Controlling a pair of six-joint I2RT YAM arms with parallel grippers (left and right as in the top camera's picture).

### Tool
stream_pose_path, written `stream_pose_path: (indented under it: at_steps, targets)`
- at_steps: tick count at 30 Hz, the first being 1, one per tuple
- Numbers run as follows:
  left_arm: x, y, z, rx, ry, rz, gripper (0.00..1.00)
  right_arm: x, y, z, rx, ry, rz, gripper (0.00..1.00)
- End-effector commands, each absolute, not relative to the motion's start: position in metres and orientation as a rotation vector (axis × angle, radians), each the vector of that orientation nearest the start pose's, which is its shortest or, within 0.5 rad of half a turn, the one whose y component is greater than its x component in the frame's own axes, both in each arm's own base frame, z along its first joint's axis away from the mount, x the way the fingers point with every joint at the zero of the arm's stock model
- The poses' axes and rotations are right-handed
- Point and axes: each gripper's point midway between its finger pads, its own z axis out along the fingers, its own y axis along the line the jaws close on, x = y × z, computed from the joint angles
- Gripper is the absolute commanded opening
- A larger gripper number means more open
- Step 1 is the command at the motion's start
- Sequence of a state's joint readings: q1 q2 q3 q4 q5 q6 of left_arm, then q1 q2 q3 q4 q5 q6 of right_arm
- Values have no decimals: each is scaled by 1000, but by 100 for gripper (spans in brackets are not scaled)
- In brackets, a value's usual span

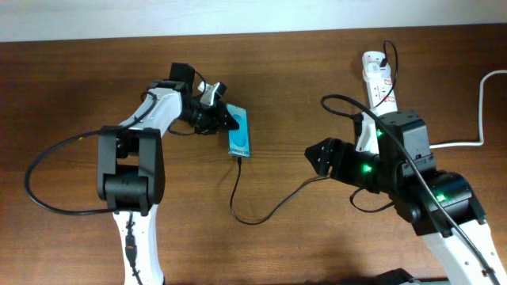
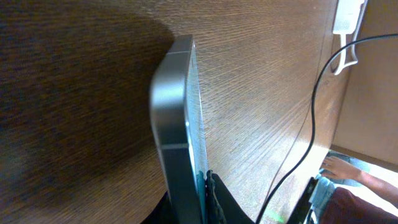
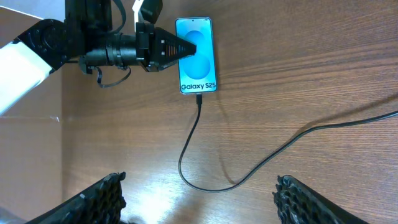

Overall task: Plug charger to phone and switch on socket
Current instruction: 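Lower the plugged-in phone toward the table with the left gripper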

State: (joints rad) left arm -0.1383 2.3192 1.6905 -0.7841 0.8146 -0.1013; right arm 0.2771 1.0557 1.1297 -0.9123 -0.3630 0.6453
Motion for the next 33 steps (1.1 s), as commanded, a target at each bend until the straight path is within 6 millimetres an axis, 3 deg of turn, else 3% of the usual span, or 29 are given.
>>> stream_pose_path:
  at_steps: [1,7,15,20,22,29,33]
  targets:
    - [441,-176,-2,148,2886,-1119,13,263,136,255,267,2475,831,77]
    - [442,-170,-7,143,2907,-1055,22,263,136,256,261,2474,829,77]
    - [436,-169,-10,132,2929,-1053,43,263,136,255,249,2474,825,77]
    - [434,-168,-11,73,2953,-1057,49,263,136,255,248,2474,825,77]
    - [431,-160,-17,12,3007,-976,54,263,136,255,248,2474,825,77]
    - [427,-141,-29,-148,3095,-785,54,263,136,256,238,2473,822,77]
    - [427,-140,-29,-177,3099,-782,56,263,136,256,235,2473,820,77]
